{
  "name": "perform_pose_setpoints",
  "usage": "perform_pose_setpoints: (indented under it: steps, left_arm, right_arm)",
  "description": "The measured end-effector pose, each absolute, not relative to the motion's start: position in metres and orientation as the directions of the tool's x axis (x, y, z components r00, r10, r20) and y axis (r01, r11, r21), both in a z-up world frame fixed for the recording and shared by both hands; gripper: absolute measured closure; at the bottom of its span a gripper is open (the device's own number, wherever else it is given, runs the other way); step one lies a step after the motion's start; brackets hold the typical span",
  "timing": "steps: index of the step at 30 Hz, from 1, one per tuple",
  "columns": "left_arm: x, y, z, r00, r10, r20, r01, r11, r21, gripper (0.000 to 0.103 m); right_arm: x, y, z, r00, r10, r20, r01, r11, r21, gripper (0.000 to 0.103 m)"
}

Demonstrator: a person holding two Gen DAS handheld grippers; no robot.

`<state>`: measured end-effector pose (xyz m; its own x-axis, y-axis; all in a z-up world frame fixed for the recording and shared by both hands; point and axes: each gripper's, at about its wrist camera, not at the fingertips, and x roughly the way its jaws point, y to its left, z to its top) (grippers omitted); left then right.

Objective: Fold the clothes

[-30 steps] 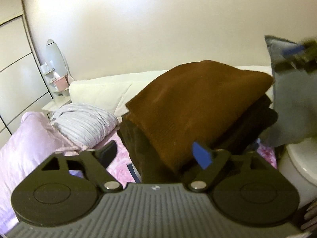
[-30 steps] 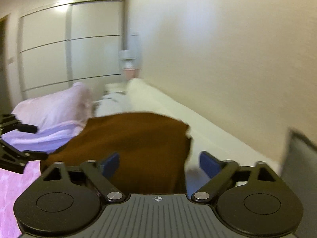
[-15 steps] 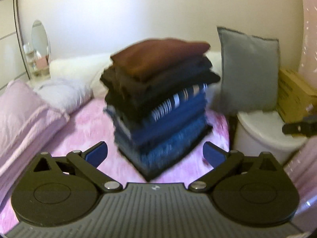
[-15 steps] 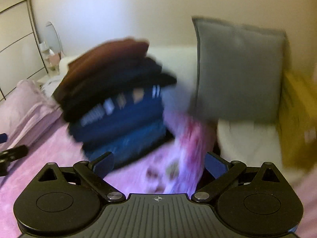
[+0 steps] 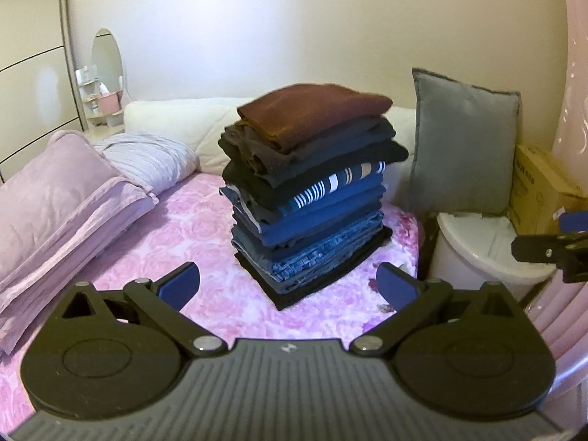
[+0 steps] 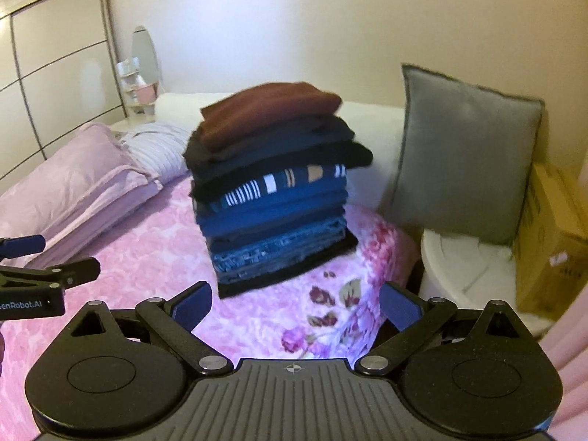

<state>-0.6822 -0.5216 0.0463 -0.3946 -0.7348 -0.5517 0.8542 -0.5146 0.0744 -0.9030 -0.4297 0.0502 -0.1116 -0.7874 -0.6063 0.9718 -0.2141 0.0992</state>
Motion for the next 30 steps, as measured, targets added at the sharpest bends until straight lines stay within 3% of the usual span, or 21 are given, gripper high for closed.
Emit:
perform_pose_setpoints:
  steps: [8,16,30]
  left_arm:
    - [-0.687,-0.507,0.052,-0.409,-0.721,-0.559,0.869,-0.494,0.002,0.002]
    - [-0.696,-0.499,0.046,-0.368,-0.739,-0.564,0.879,-0.474,0.047,0.002]
    - [-0.712,-0.497,0.043,-0.339,-0.738,-0.584,0.913,-0.408,-0.015,0.002]
  right_arm:
    - [-0.904,-0.427,0.056,-0.128,-0.792,-0.597,0.974,-0.215,0.076,0.003]
    - [-0.907,-0.426,0.05,-0.114,-0.781,-0.615,0.974,-0.21,0.086,0.003]
    - [-0.918,-0.427,0.044,-0.059,-0.78,-0.623,0.988,-0.135,0.076,0.003]
